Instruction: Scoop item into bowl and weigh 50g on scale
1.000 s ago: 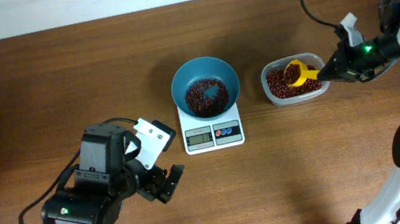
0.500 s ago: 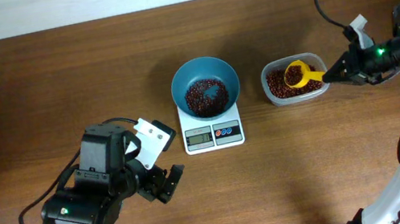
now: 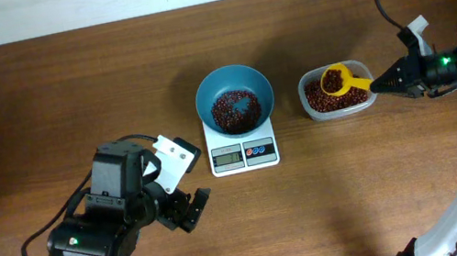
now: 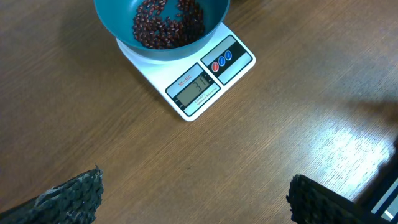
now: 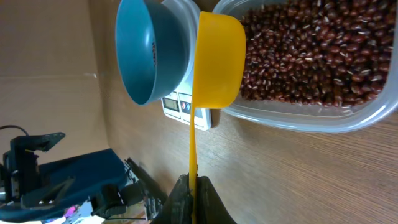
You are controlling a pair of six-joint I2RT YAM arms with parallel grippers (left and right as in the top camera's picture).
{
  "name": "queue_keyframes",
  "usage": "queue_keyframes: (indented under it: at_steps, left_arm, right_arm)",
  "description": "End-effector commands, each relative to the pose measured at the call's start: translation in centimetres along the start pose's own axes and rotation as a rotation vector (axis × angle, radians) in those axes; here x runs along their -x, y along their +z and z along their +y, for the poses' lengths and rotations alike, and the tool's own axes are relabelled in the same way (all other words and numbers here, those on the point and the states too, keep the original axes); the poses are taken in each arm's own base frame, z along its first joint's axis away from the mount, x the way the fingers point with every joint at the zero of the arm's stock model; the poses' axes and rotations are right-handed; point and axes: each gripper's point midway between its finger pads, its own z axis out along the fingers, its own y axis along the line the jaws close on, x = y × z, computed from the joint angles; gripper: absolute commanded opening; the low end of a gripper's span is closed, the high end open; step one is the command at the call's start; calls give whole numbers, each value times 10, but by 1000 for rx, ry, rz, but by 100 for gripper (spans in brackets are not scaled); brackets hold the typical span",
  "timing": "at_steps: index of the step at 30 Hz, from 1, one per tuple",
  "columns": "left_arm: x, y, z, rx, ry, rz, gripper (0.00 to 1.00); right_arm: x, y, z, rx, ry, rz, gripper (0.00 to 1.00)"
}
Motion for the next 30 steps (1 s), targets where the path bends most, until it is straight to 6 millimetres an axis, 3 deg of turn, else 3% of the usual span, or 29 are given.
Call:
queue_keyframes:
  at_steps: [1, 15, 25, 30]
  left_arm:
    - [2, 0, -3, -14, 22, -8, 99]
    - [2, 0, -3, -15, 22, -8, 99]
    - [2, 0, -3, -15, 22, -8, 99]
    - [2, 0, -3, -15, 22, -8, 99]
  right_arm:
    - [1, 0, 6, 52, -1, -14, 4]
    - [-3, -8, 52, 162, -59, -34, 4]
    - [-6, 24, 113, 212, -213, 62, 4]
    - [-12, 43, 130, 205, -292, 116, 4]
